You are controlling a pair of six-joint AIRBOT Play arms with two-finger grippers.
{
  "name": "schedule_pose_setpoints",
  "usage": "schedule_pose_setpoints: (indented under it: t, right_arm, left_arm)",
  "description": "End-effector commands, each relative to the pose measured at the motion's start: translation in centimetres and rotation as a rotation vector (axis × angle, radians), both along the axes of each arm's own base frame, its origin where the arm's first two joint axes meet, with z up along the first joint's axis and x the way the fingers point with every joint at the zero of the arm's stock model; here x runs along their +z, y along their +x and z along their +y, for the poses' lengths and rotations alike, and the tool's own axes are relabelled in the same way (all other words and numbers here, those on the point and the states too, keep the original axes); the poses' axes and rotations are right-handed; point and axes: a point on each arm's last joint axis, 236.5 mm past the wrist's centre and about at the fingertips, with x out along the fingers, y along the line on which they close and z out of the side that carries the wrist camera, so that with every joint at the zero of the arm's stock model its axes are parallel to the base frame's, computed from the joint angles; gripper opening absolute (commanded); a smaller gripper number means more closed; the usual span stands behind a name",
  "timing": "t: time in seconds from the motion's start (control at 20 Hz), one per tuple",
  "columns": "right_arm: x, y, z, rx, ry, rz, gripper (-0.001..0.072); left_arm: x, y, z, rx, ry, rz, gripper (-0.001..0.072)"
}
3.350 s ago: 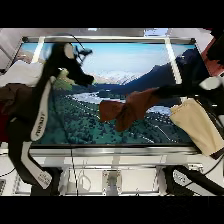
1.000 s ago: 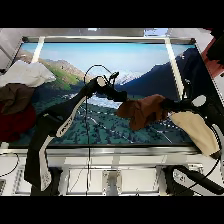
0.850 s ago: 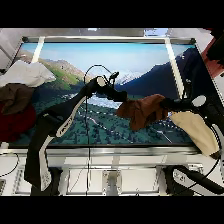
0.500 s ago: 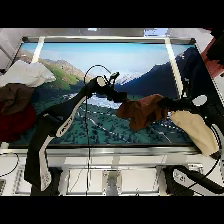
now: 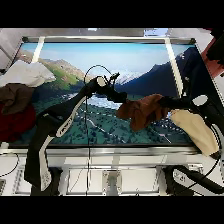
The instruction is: Fold the shirts.
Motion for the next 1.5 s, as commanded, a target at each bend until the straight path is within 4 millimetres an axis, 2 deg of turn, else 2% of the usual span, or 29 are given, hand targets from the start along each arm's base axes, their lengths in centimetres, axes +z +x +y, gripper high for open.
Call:
schedule_pose_setpoints:
  t: [0.0, 0.1, 0.15, 0.2, 0.25, 0.3, 0.4, 0.5, 0.6, 0.7, 0.8, 0.85, 1.0, 1.05, 1.15, 1.3, 1.35, 1.45]
  right_arm:
    - [0.4, 0.9, -0.6, -0.024, -0.016, -0.041, 0.0361]
    - [0.5, 1.0, -0.6, -0.027, -0.016, -0.045, 0.0361]
    - [0.4, 0.9, -0.5, -0.025, -0.013, -0.04, 0.0327]
    - [0.4, 0.7, -0.4, -0.019, -0.01, -0.033, 0.0229]
    - [0.3, 0.6, -0.3, -0.014, -0.009, -0.025, 0.0093]
    - [0.2, 0.4, -0.2, -0.009, -0.007, -0.019, 0.0026]
    - [0.4, 0.4, -0.2, -0.008, -0.007, -0.021, 0.0025]
    - [2.1, 0.9, -0.5, -0.016, -0.022, -0.075, 0.0025]
    - [7.1, 1.9, -0.9, -0.01, -0.059, -0.19, 0.0024]
    - [13.6, 2.1, -1.6, 0.009, -0.14, -0.327, 0.0024]
    - [19.7, 0.9, -2.2, 0.035, -0.24, -0.43, 0.0024]
    - [22.1, -0.1, -2.5, 0.032, -0.277, -0.459, 0.0024]
    - [28.0, -3.4, -3.0, 0.025, -0.367, -0.531, 0.0024]
    - [29.6, -4.5, -2.9, 0.027, -0.382, -0.558, 0.0024]
    - [32.1, -6.4, -2.5, 0.031, -0.401, -0.599, 0.0024]
    - [34.2, -8.7, -2.2, 0.033, -0.427, -0.637, 0.0023]
    - [34.5, -9.2, -2.1, 0.036, -0.429, -0.641, 0.0023]
    - [34.0, -9.9, -1.6, 0.054, -0.416, -0.618, 0.0023]
  left_arm:
    - [0.0, 0.0, 0.0, 0.0, 0.001, 0.0, 0.0016]
    - [0.0, 0.0, 0.0, 0.0, 0.001, 0.0, 0.0016]
    - [0.0, 0.0, 0.0, 0.0, 0.001, 0.0, 0.0016]
    - [0.0, 0.0, 0.0, 0.0, 0.001, 0.001, 0.0016]
    - [0.0, 0.0, 0.0, 0.0, 0.001, 0.001, 0.0016]
    - [0.0, 0.0, 0.0, 0.0, 0.0, 0.001, 0.0016]
    - [0.1, 0.2, 0.1, 0.002, -0.001, -0.004, 0.0015]
    - [1.9, 1.9, 0.4, 0.039, -0.022, -0.03, 0.0014]
    - [6.5, 5.5, 1.5, 0.112, -0.076, -0.097, 0.0014]
    - [12.9, 9.0, 3.5, 0.184, -0.146, -0.197, 0.0014]
    - [19.5, 11.0, 7.1, 0.258, -0.192, -0.314, 0.0014]
    - [22.7, 11.1, 8.9, 0.279, -0.207, -0.36, 0.0014]
    - [32.8, 9.1, 14.5, 0.302, -0.223, -0.541, 0.0014]
    - [36.2, 7.8, 16.2, 0.307, -0.217, -0.612, 0.0014]
    - [41.7, 4.9, 20.2, 0.333, -0.147, -0.762, 0.0014]
    - [47.0, 0.4, 26.9, 0.422, 0.091, -0.954, 0.0014]
    - [48.2, -1.3, 29.0, 0.464, 0.158, -0.989, 0.0014]
    - [49.8, -4.0, 31.6, 0.514, 0.239, -1.035, 0.0014]
